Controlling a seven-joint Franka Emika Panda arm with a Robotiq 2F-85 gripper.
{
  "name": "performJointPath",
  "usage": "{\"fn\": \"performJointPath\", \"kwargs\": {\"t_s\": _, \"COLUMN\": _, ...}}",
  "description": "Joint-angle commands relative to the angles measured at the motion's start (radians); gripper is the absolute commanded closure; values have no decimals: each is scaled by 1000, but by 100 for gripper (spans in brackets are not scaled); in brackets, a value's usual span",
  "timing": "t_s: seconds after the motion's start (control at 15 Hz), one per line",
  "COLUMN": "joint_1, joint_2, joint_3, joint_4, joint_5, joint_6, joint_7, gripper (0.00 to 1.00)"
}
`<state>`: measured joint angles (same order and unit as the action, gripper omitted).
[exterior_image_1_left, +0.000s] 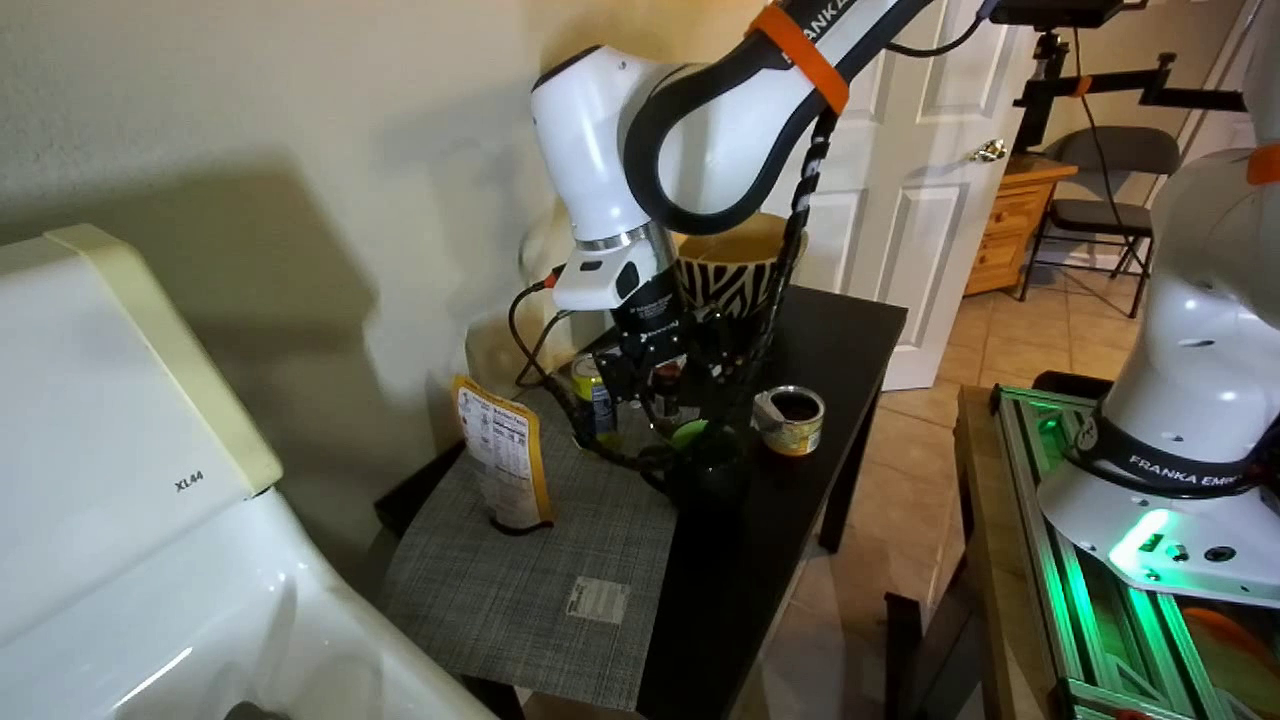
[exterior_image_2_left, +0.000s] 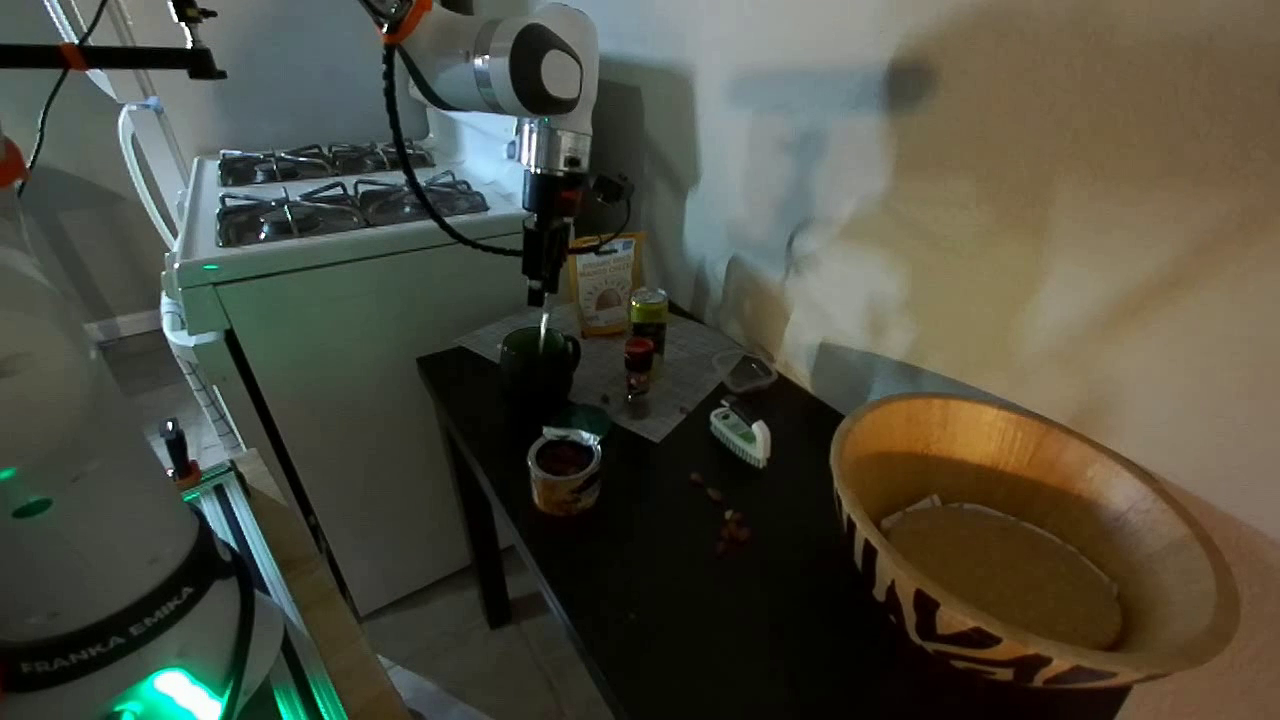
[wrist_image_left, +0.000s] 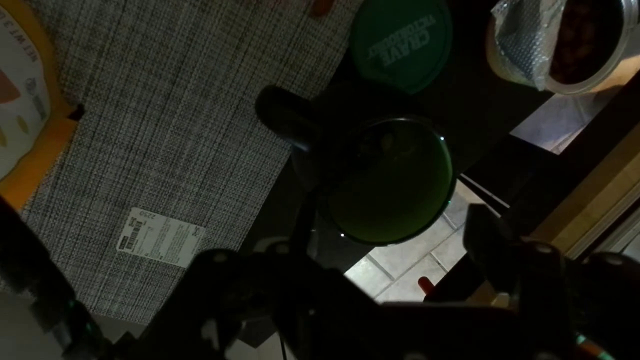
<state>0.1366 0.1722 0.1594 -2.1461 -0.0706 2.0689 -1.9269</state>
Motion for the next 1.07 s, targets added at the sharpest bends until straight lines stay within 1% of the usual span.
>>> {"fn": "performJointPath", "kwargs": {"t_s": 0.0, "joint_1": -4, "joint_2": 56, "joint_3": 5, "joint_4": 56, "joint_5": -28, "joint_6": -51, "joint_7": 1, "gripper": 26}}
{"fn": "performJointPath", "kwargs": {"t_s": 0.07, "joint_1": -2, "joint_2": 66, "joint_3": 5, "joint_4": 68, "joint_5": -30, "joint_6": -54, "joint_7": 7, "gripper": 27}}
{"fn": "performJointPath", "kwargs": {"t_s": 0.13, "joint_1": -3, "joint_2": 73, "joint_3": 6, "joint_4": 76, "joint_5": -28, "joint_6": -54, "joint_7": 7, "gripper": 25}}
{"fn": "performJointPath", "kwargs": {"t_s": 0.2, "joint_1": -2, "joint_2": 79, "joint_3": 7, "joint_4": 83, "joint_5": -25, "joint_6": -53, "joint_7": 12, "gripper": 19}}
{"fn": "performJointPath", "kwargs": {"t_s": 0.4, "joint_1": -1, "joint_2": 73, "joint_3": 14, "joint_4": 94, "joint_5": -14, "joint_6": -71, "joint_7": 13, "gripper": 15}}
{"fn": "performJointPath", "kwargs": {"t_s": 0.53, "joint_1": 3, "joint_2": 54, "joint_3": 17, "joint_4": 91, "joint_5": -16, "joint_6": -91, "joint_7": 25, "gripper": 17}}
{"fn": "performJointPath", "kwargs": {"t_s": 0.6, "joint_1": 6, "joint_2": 43, "joint_3": 18, "joint_4": 89, "joint_5": -20, "joint_6": -114, "joint_7": 35, "gripper": 22}}
{"fn": "performJointPath", "kwargs": {"t_s": 0.73, "joint_1": 12, "joint_2": 18, "joint_3": 19, "joint_4": 82, "joint_5": -34, "joint_6": -153, "joint_7": 61, "gripper": 22}}
{"fn": "performJointPath", "kwargs": {"t_s": 0.87, "joint_1": 9, "joint_2": 1, "joint_3": 21, "joint_4": 77, "joint_5": -39, "joint_6": -152, "joint_7": 59, "gripper": 15}}
{"fn": "performJointPath", "kwargs": {"t_s": 0.93, "joint_1": 8, "joint_2": -3, "joint_3": 20, "joint_4": 78, "joint_5": -36, "joint_6": -143, "joint_7": 69, "gripper": 14}}
{"fn": "performJointPath", "kwargs": {"t_s": 1.0, "joint_1": 6, "joint_2": 1, "joint_3": 17, "joint_4": 81, "joint_5": -37, "joint_6": -129, "joint_7": 83, "gripper": 19}}
